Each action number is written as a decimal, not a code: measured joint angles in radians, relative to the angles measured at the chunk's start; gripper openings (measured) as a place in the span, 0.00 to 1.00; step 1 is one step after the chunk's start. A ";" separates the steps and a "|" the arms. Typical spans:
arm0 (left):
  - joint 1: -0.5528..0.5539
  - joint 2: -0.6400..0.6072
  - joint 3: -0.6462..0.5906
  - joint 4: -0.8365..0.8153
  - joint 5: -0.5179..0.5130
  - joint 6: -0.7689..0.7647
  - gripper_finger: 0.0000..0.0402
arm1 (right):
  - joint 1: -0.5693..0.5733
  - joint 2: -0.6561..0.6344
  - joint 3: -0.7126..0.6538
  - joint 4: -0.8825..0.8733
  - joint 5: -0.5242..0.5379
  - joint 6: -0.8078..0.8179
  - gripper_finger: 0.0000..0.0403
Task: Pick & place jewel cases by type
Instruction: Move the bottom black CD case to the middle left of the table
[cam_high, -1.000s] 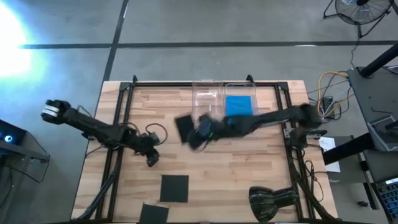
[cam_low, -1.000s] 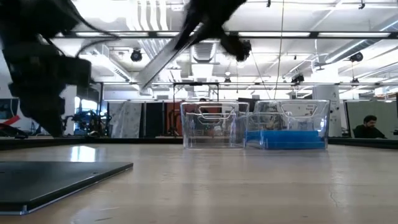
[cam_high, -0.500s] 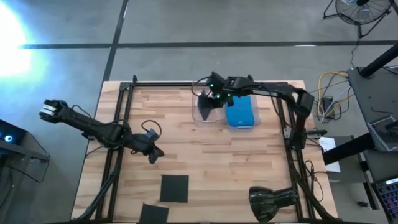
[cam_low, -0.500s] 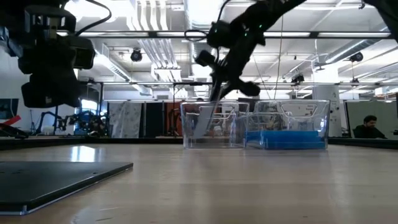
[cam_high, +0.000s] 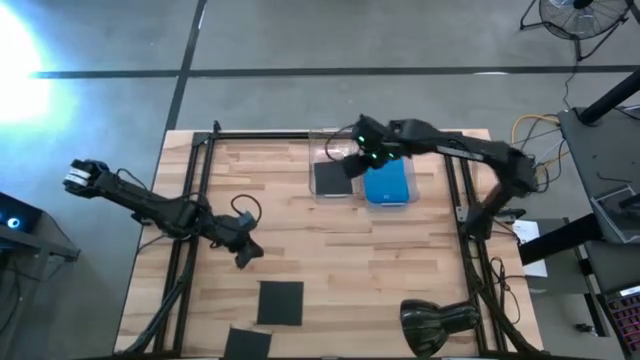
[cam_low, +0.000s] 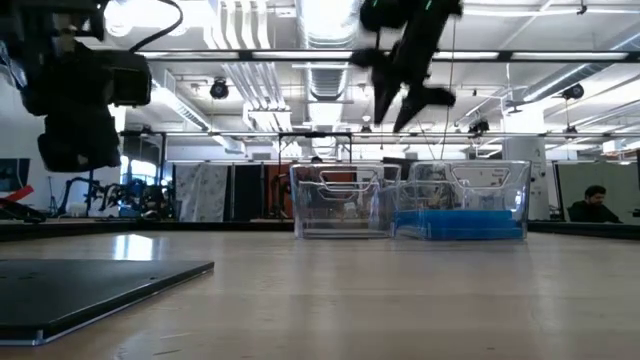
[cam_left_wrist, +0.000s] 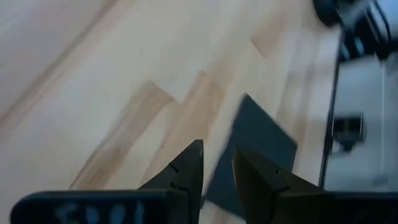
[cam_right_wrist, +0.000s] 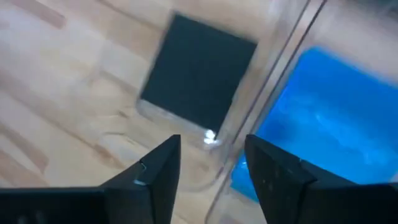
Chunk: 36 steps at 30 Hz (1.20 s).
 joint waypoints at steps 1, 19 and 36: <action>-0.004 0.005 0.000 0.010 0.013 0.052 0.17 | 0.038 -0.033 0.000 -0.003 0.040 -0.020 0.44; -0.209 0.404 0.116 0.323 0.121 0.683 0.17 | 0.645 0.005 -0.076 0.118 0.341 -0.019 0.39; -0.504 0.569 0.301 0.267 0.357 0.599 0.17 | 0.662 0.069 -0.131 0.185 0.288 -0.014 0.36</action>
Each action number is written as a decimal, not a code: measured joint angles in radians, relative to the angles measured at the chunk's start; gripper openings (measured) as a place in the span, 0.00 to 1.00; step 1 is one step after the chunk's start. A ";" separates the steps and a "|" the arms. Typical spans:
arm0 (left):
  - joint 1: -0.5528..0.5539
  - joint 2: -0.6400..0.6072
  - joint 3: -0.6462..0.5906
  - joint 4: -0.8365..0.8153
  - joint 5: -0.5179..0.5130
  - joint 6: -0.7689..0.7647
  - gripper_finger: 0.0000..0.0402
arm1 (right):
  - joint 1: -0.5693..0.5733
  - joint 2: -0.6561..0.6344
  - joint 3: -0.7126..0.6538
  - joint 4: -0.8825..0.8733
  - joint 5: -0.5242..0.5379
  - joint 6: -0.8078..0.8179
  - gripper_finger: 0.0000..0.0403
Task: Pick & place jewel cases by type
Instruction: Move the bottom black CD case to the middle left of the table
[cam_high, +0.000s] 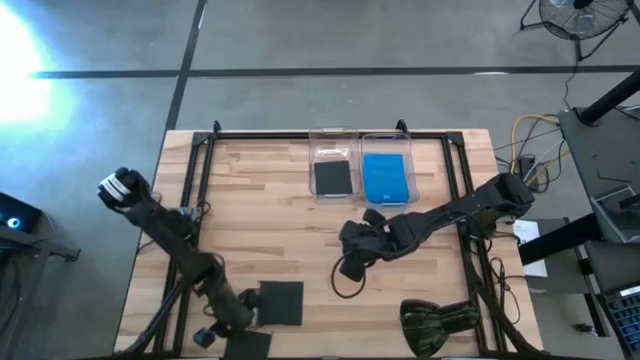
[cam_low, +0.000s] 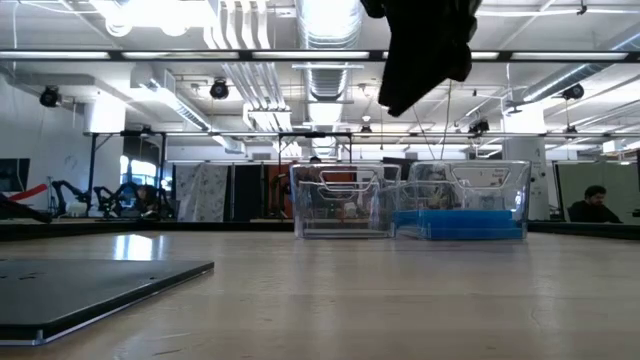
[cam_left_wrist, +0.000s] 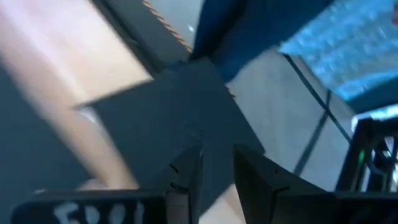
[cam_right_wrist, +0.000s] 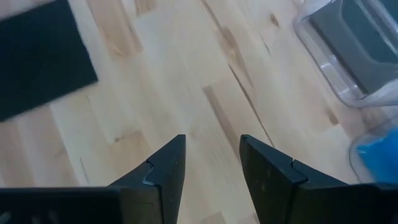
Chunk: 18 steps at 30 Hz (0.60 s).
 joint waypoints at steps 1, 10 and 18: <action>-0.017 0.018 0.007 0.011 0.001 -0.004 0.17 | 0.000 0.000 -0.006 0.001 0.000 -0.003 0.35; -0.041 0.168 0.035 0.115 -0.005 -0.002 0.17 | 0.000 0.001 -0.050 0.025 0.000 -0.001 0.32; -0.026 0.265 0.012 0.128 -0.014 0.042 0.17 | 0.000 0.001 -0.057 0.024 -0.002 0.001 0.30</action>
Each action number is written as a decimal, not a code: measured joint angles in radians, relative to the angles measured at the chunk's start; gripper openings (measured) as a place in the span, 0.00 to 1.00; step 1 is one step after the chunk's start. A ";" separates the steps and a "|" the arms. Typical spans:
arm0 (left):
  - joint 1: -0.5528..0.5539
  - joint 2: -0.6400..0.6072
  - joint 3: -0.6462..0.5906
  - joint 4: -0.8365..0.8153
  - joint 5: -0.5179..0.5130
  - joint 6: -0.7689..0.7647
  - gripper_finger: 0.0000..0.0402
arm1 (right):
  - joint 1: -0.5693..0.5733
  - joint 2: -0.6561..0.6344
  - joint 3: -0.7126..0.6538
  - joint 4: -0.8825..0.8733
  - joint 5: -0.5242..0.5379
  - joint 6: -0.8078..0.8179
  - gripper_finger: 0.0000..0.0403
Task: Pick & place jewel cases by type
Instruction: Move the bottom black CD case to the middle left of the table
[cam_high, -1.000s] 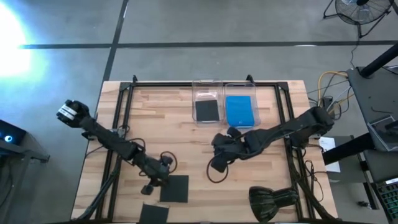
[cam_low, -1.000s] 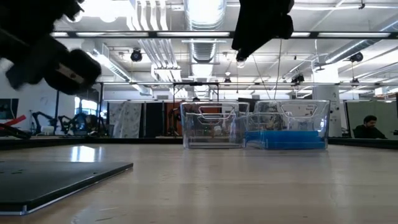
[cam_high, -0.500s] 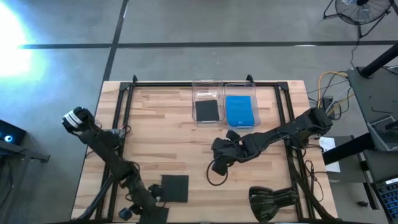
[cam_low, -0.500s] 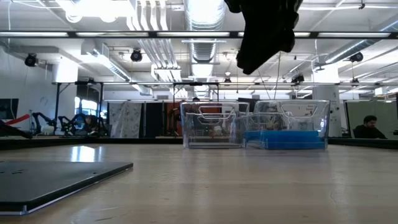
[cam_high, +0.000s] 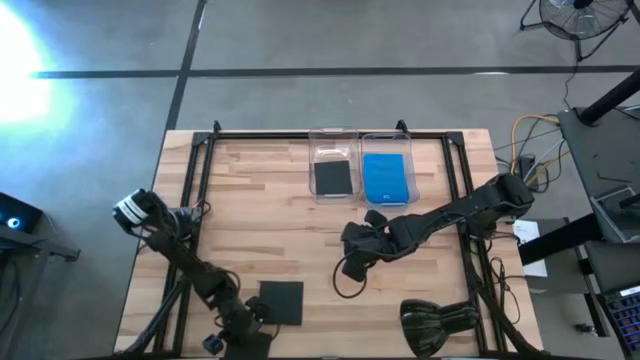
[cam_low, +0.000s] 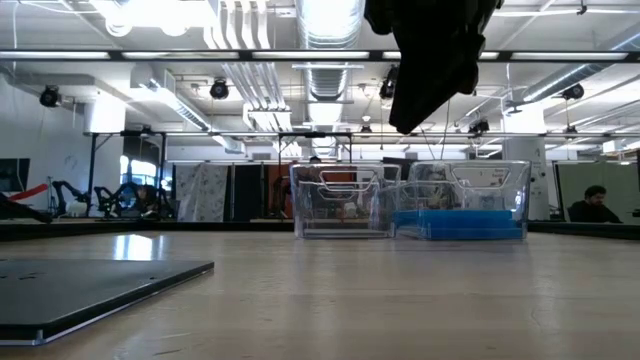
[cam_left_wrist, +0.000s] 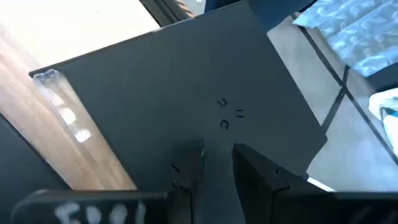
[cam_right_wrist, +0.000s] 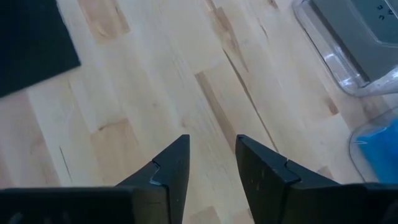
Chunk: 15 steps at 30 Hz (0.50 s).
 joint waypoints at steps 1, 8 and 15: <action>0.007 0.002 -0.001 -0.006 0.002 0.000 0.17 | 0.000 0.000 0.000 0.000 0.000 0.000 0.30; 0.125 -0.033 -0.048 -0.062 -0.064 0.007 0.17 | 0.000 -0.001 0.001 -0.001 0.000 0.003 0.31; 0.305 -0.171 -0.101 -0.230 -0.174 0.014 0.17 | 0.000 -0.001 0.002 0.002 -0.012 0.159 0.29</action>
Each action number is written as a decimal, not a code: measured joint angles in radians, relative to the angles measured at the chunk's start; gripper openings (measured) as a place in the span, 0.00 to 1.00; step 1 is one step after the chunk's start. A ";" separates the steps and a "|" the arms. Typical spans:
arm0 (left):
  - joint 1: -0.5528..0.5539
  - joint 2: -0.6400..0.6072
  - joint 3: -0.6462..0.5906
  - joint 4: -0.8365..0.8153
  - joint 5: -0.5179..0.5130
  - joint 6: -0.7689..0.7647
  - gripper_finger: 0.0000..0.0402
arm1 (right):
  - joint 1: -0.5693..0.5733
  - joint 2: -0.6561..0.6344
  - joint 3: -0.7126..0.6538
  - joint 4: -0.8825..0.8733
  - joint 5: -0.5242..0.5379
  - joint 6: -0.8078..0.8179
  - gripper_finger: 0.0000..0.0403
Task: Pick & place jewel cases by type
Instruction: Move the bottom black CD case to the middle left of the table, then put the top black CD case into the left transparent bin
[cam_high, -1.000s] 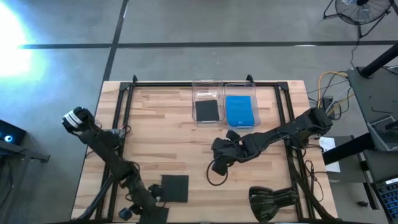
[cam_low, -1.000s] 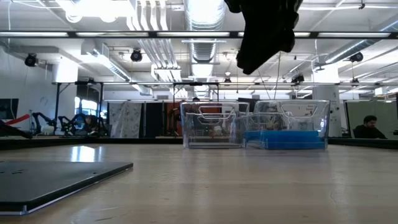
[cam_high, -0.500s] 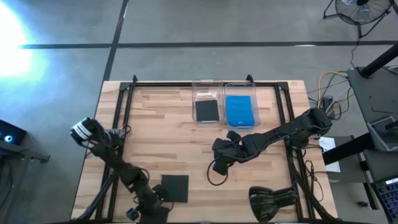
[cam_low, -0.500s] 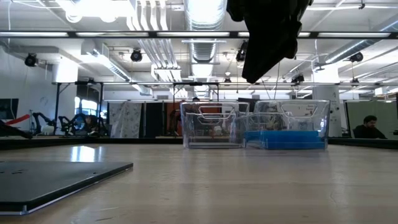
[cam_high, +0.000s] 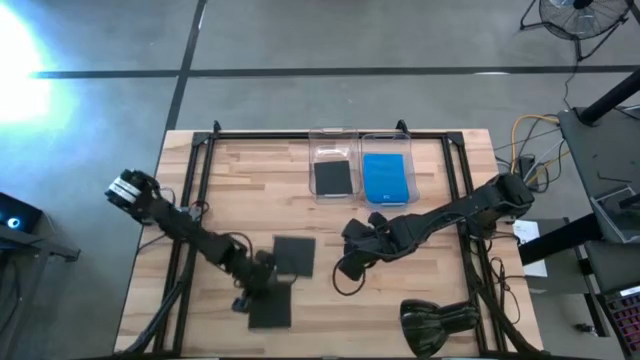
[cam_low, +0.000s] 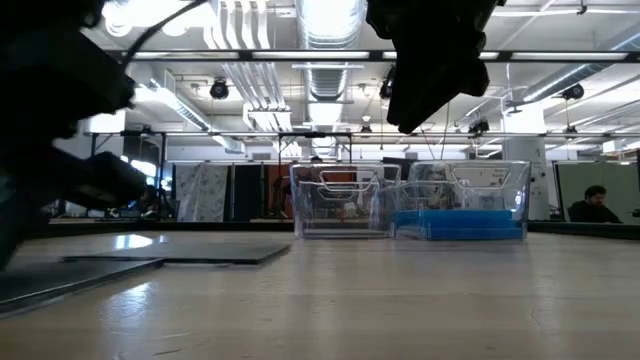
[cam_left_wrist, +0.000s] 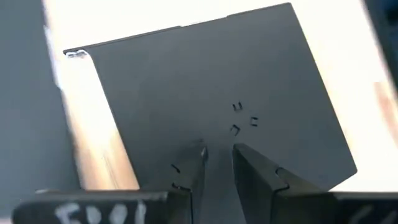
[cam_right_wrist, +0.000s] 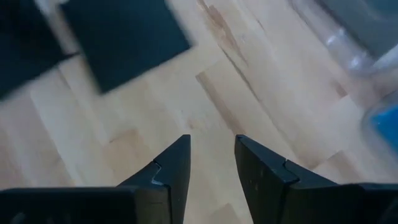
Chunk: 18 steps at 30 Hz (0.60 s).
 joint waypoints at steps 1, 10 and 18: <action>0.018 -0.029 0.000 -0.030 -0.003 0.004 0.17 | -0.002 0.000 -0.001 0.007 -0.024 0.046 0.29; 0.136 -0.335 0.027 -0.337 -0.305 -0.186 0.17 | -0.037 0.052 -0.102 0.440 -0.127 0.449 0.38; 0.305 -0.375 -0.055 -0.257 -0.415 -0.307 0.17 | -0.055 0.231 -0.091 0.540 -0.123 0.587 0.55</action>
